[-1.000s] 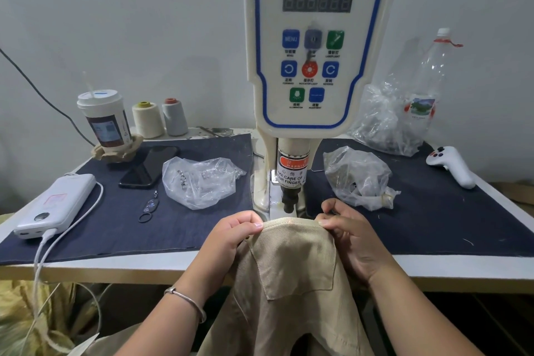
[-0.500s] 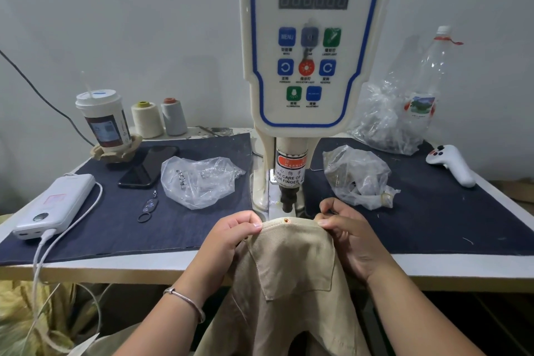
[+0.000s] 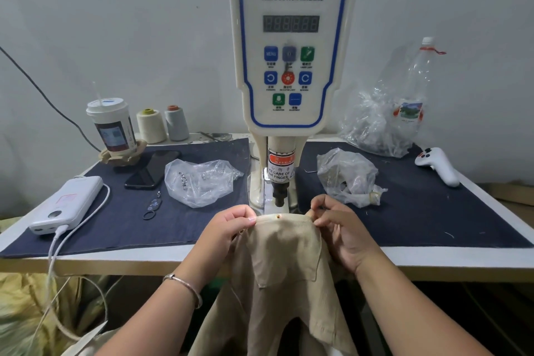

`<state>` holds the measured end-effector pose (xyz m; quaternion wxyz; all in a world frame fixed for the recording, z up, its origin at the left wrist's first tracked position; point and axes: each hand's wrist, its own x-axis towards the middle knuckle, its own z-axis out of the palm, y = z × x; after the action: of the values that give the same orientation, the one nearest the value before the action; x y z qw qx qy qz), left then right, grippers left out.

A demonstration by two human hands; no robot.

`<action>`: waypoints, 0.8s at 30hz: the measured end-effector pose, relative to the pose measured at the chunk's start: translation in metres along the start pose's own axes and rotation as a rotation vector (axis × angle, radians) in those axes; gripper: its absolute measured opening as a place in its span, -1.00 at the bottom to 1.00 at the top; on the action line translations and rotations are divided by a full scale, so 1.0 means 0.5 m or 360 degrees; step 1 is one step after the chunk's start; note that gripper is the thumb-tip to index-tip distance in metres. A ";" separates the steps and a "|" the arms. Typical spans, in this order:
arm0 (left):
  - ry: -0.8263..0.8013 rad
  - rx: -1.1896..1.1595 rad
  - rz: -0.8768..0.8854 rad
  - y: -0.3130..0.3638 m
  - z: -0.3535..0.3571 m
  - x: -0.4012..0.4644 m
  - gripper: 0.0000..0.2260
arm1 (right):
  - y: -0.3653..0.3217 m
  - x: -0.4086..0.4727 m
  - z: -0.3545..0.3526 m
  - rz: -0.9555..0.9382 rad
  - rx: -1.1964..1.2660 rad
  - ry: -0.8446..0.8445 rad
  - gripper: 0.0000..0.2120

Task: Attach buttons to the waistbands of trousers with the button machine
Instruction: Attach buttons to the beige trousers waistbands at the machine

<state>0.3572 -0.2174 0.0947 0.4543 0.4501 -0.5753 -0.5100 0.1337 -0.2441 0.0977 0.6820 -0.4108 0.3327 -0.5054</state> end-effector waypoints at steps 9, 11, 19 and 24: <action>-0.0401 0.0084 0.0306 0.115 0.025 -0.129 -0.85 | -0.036 -0.125 -0.020 -0.0057 -0.0410 -0.0518 -0.58; -0.0517 0.0138 0.0317 0.141 0.039 -0.156 -0.83 | -0.032 -0.148 -0.024 0.0132 -0.0641 -0.0615 -0.41; -0.0598 0.0429 0.0425 0.196 0.042 -0.233 -0.83 | -0.057 -0.217 0.001 0.0513 -0.1450 -0.0780 -0.77; -0.0833 0.0344 0.0358 0.198 0.018 -0.270 -0.88 | -0.164 -0.271 0.041 0.0243 -0.1122 -0.0985 -0.70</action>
<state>0.3678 -0.0761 0.1843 0.2938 0.2827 -0.7699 -0.4909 0.0811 -0.1217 0.1853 0.6033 -0.7229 0.2941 -0.1640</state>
